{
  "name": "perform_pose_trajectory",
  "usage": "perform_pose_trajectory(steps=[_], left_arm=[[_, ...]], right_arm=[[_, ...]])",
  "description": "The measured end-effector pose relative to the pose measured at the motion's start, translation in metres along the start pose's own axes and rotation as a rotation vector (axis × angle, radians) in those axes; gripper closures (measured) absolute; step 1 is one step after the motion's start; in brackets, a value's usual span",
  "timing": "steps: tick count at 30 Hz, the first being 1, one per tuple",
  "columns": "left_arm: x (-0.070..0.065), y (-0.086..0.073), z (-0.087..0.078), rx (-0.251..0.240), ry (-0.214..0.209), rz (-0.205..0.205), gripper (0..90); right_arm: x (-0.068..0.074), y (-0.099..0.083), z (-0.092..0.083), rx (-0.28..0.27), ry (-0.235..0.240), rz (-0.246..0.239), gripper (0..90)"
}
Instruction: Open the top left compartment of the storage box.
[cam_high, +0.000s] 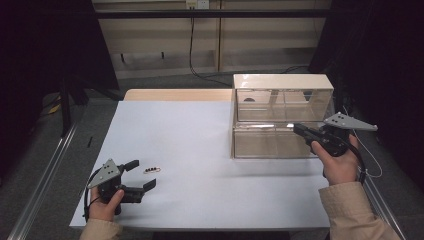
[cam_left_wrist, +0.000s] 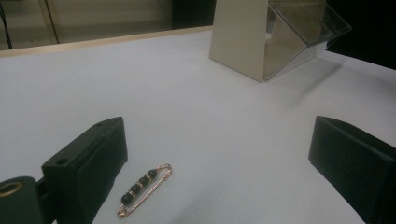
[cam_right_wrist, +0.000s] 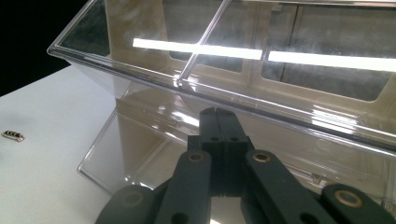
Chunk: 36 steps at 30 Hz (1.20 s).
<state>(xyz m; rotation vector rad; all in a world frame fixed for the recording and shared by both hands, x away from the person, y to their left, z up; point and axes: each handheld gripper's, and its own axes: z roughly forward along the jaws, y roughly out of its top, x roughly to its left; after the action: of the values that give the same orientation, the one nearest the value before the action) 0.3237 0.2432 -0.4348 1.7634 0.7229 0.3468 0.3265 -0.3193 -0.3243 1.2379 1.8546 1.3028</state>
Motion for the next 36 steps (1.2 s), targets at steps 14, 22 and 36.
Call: perform_pose_trajectory(steps=[14,22,36], left_arm=[[0.000,0.000,0.002,0.006,-0.003,0.000,4.3],[0.000,0.000,0.003,0.015,-0.009,0.003,4.3],[0.001,0.000,0.003,0.027,-0.011,-0.003,4.2]], right_arm=[[-0.001,0.005,-0.005,0.022,-0.006,0.002,90.0],[0.003,0.028,-0.016,-0.060,-0.011,-0.021,90.0],[0.007,0.052,-0.017,-0.037,-0.006,-0.067,90.0]])
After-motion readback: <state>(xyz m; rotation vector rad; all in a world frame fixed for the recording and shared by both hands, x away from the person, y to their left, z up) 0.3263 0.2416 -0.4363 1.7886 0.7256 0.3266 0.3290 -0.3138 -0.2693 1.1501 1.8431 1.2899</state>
